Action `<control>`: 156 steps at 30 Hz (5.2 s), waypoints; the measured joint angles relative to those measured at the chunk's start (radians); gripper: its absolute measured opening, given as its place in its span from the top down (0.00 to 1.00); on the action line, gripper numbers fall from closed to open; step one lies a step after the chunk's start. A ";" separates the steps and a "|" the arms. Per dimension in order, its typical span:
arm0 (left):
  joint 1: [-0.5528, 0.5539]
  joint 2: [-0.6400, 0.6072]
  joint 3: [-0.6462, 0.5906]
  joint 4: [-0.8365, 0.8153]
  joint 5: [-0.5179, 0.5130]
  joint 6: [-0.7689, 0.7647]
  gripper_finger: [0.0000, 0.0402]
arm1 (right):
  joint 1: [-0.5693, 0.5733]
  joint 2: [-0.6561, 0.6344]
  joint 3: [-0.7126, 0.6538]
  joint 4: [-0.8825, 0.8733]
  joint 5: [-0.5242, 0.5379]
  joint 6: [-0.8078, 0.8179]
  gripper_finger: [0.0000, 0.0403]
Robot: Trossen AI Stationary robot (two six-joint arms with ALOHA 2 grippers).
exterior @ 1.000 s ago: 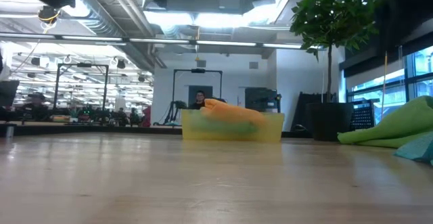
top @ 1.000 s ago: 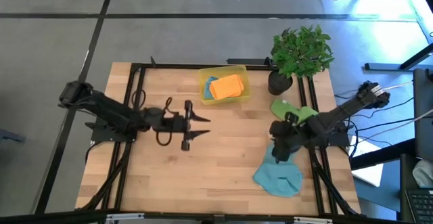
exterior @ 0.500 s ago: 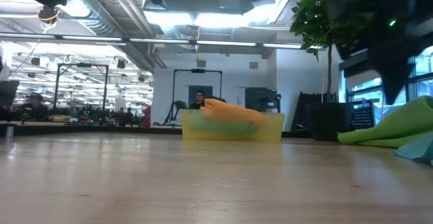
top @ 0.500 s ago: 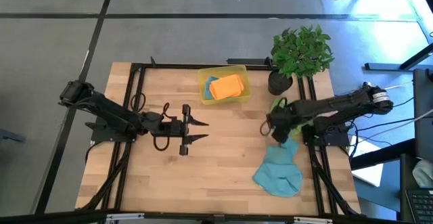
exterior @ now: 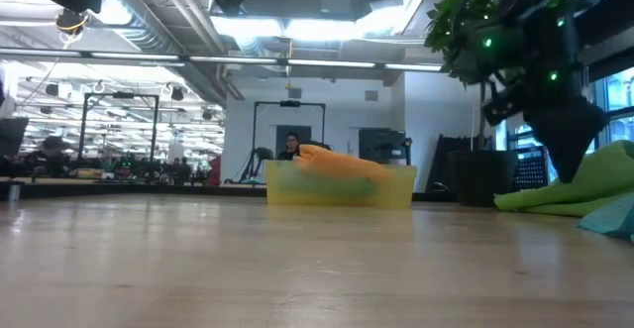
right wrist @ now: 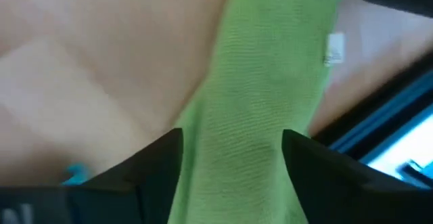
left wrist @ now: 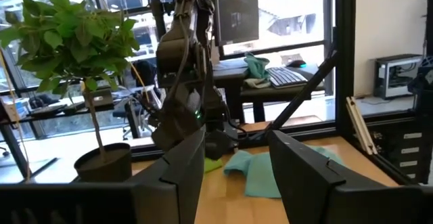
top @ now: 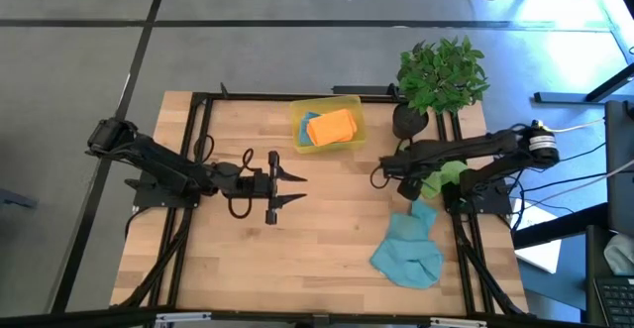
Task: Fold microfiber towels
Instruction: Fold the green microfiber towel
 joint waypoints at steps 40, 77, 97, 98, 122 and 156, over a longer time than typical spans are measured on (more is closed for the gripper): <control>-0.006 0.014 0.001 -0.138 0.057 0.013 0.61 | 0.424 -0.139 0.326 0.438 -0.072 -0.437 0.99; 0.072 0.343 0.170 0.042 0.036 0.226 0.61 | 0.426 -0.139 0.325 0.527 -0.181 -0.458 0.98; 0.081 0.343 0.173 0.040 0.071 0.237 0.69 | 0.425 -0.138 0.325 0.548 -0.181 -0.461 0.98; 0.081 0.343 0.174 0.040 0.070 0.238 0.72 | 0.425 -0.138 0.326 0.548 -0.181 -0.461 0.98; -0.038 0.207 0.506 -0.758 -0.478 0.375 1.00 | 0.424 -0.138 0.325 0.480 0.196 -0.362 0.56; -0.165 0.207 0.678 -0.993 -0.231 0.690 1.00 | 0.190 0.062 0.214 1.210 -0.761 -0.487 0.51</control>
